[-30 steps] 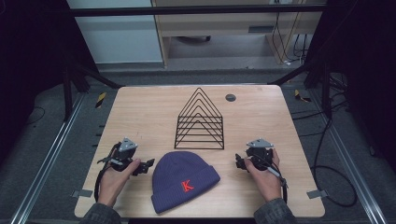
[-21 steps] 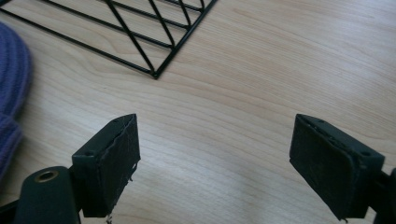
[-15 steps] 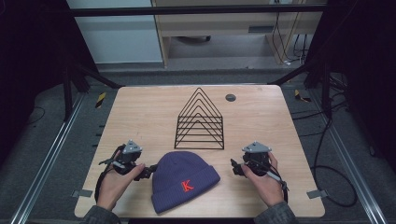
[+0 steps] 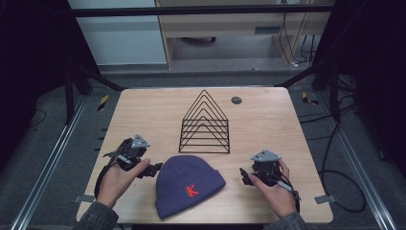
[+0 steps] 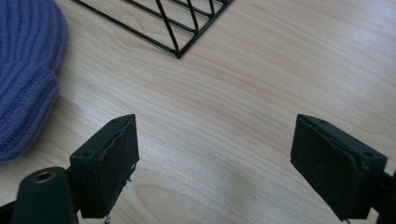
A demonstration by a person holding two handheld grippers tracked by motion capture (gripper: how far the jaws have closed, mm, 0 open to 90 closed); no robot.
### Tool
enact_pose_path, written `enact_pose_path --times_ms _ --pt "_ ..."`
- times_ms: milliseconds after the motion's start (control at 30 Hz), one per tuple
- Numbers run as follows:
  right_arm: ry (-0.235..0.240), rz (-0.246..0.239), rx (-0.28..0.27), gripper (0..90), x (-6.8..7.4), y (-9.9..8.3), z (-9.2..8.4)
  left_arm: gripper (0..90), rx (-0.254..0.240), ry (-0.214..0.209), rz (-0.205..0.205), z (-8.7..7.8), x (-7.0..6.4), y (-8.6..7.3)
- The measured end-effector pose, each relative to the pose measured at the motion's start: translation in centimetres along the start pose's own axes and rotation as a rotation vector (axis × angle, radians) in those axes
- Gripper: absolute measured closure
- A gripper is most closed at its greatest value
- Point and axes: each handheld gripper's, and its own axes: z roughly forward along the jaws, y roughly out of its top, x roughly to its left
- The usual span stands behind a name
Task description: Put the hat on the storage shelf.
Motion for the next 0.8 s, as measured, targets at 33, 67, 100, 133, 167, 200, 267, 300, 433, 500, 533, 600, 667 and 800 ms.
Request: enact_pose_path --times_ms 33,67,100,133,167,200,267,300,433,500,533,600,667,800 --pt "-0.003 0.009 -0.002 15.4 -0.1 0.0 0.0 7.9 0.002 -0.007 0.0 -0.1 0.1 0.2" --pt "-0.007 0.006 -0.004 15.5 -0.1 -0.1 0.1 7.9 0.013 -0.01 -0.001 -0.2 0.1 0.5" --pt "-0.005 0.011 -0.003 15.5 -0.1 0.0 0.1 8.4 0.022 -0.012 -0.001 -0.2 0.0 0.6" --pt "-0.005 0.011 -0.003 15.5 -0.1 0.0 0.1 9.3 0.022 -0.012 -0.001 -0.2 0.0 0.6" --pt "-0.013 0.001 -0.002 15.6 0.0 -0.1 0.2 10.0 0.034 -0.011 0.01 -0.1 -0.3 0.9" --pt "-0.013 -0.003 -0.004 15.5 0.1 -0.1 0.2 10.1 0.037 -0.013 0.01 0.1 -0.4 1.0" --pt "-0.013 0.0 -0.007 15.5 0.3 0.0 0.2 10.0 0.037 -0.02 0.003 0.3 -0.6 1.1" --pt "-0.016 -0.007 -0.009 15.4 0.3 0.0 0.3 10.1 0.051 -0.029 0.0 0.6 -0.6 1.2" --pt "-0.015 -0.006 -0.01 15.2 0.4 0.0 0.4 11.3 0.128 -0.02 -0.006 2.0 -1.0 1.2" --pt "-0.014 -0.005 -0.013 15.1 0.4 0.0 0.3 12.1 0.134 -0.011 -0.01 2.2 -1.1 1.1" --pt "-0.014 -0.006 -0.014 15.1 0.4 0.1 0.3 13.3 0.136 -0.011 -0.017 2.3 -1.1 1.0" --pt "-0.013 -0.011 -0.011 15.1 0.5 0.1 0.3 14.1 0.141 -0.009 -0.028 2.6 -1.1 0.8" --pt "-0.014 -0.014 -0.01 15.1 0.5 0.0 0.4 16.5 0.145 -0.007 -0.035 2.7 -1.1 0.6" --pt "-0.016 -0.013 -0.001 15.0 0.6 0.0 0.6 22.6 0.19 -0.013 -0.06 3.6 -1.0 0.4"
